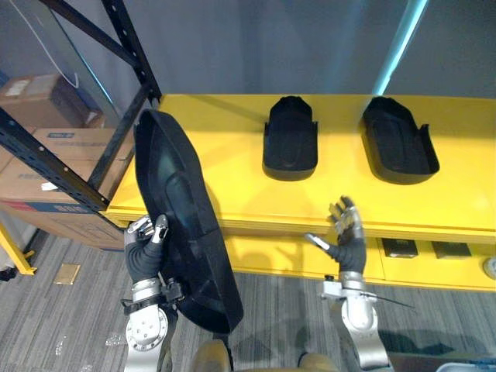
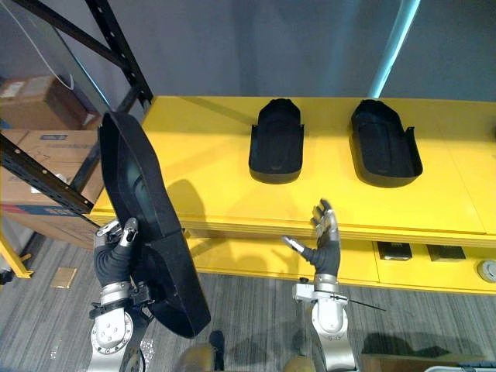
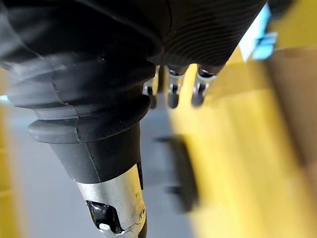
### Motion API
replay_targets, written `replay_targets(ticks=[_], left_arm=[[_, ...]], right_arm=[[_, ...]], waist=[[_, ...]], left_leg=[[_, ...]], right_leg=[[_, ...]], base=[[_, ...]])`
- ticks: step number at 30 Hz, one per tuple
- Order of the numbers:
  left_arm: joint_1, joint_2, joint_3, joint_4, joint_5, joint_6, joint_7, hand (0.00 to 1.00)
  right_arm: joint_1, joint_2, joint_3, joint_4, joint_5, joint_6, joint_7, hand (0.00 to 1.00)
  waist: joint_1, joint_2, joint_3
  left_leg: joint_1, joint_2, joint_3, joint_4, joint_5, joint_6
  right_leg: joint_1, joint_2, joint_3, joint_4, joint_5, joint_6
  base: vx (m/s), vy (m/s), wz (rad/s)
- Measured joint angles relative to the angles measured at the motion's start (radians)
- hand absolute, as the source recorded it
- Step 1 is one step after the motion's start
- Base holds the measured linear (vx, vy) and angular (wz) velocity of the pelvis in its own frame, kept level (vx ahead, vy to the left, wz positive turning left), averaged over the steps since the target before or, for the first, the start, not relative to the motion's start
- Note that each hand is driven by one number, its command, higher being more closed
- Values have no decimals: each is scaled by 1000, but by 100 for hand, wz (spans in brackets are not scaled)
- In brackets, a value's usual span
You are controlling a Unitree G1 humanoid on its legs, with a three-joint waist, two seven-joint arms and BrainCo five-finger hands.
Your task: Walk over and take plastic housings, then place them on the shelf
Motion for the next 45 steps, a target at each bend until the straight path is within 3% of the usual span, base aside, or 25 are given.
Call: replay_targets(ticks=[3, 5, 8, 11, 15, 19, 22, 25, 28, 32, 36, 39, 45], left_arm=[[-8, -10, 22, 0, 1, 3, -6, 100], [-14, -14, 28, 0, 5, 4, -6, 100], [-45, -14, 54, -1, 50, 15, -8, 100], [-89, -13, 66, -10, 133, 53, -14, 100], [-94, 15, 143, -53, 212, 127, 2, 100], [-123, 79, 249, -51, 278, 231, 49, 100], [-148, 103, 295, -22, 279, 260, 73, 100], [-219, 160, 334, 83, 279, 303, 127, 100], [-279, 216, 363, 220, 275, 363, 159, 100], [-391, 309, 390, 475, 251, 431, 159, 100], [-511, 394, 393, 702, 182, 441, 158, 100], [-580, 435, 423, 786, 148, 440, 156, 100], [-657, 480, 425, 839, 149, 441, 131, 100]], right_arm=[[-35, -36, -161, -188, -87, -101, -55, 0], [-37, -68, -239, -220, -73, -128, -61, 0], [-37, -86, -257, -228, -4, -133, -45, 0], [-20, -50, -249, -230, 99, -135, -26, 0], [-17, -11, -166, -231, 121, -135, 22, 0], [-14, -3, -105, -259, 146, -93, 121, 0], [-14, -24, -105, -258, 126, -68, 155, 0], [-18, -74, -107, -256, 132, -31, 190, 0], [-24, -107, -106, -255, 161, -7, 221, 0], [-31, -166, -102, -254, 196, 14, 266, 0], [-49, -227, -100, -250, 221, 52, 303, 0], [-64, -242, -89, -245, 238, 70, 311, 0], [-68, -258, -33, -246, 237, 74, 325, 0]], waist=[[-8, -5, 5], [-10, -7, 5], [-13, -6, 1], [-25, -8, 1], [-35, -12, 0], [-38, -31, -12], [-38, -30, -12], [-43, -24, -13], [-67, -18, -11], [-92, 15, 8], [-119, 69, 40], [-128, 92, 62], [-162, 89, 116]], left_leg=[[45, 10, -1, -97, 33, -10], [70, 6, 4, -127, 37, -18], [111, -11, 52, -200, 53, -42], [148, -43, 80, -261, 71, -31], [184, -56, 134, -311, 83, -19], [179, -58, 157, -325, 83, -18], [175, -57, 159, -324, 83, -18], [156, -56, 162, -324, 93, -18], [152, -56, 166, -321, 94, -17], [152, -59, 187, -315, 94, -16], [148, -59, 195, -306, 92, -14], [119, -59, 219, -291, 93, -13], [88, -60, 221, -270, 93, -12]], right_leg=[[-2, -1, 10, 1, -4, -3], [-6, -1, 27, 6, -2, 0], [-36, -17, 69, 10, 6, 14], [-37, -37, 90, -3, 30, 41], [-38, -49, 124, -43, 74, 52], [-35, -48, 135, -98, 105, 59], [-37, -47, 135, -105, 105, 60], [-58, -42, 136, -109, 111, 59], [-70, -41, 141, -108, 113, 61], [-88, -44, 162, -100, 116, 64], [-114, -43, 186, -77, 114, 64], [-174, -44, 213, -35, 100, 66], [-252, -45, 244, 47, 67, 65]], base=[[-47, -22, -1], [-41, 12, -25], [-34, 71, -43], [-6, 87, -22], [15, 91, -34], [9, 42, -14], [0, 0, 0], [0, 0, -1], [-2, 7, -7], [-15, 18, -16], [-44, 11, -16], [-52, 1, -26], [-49, -21, -9]])
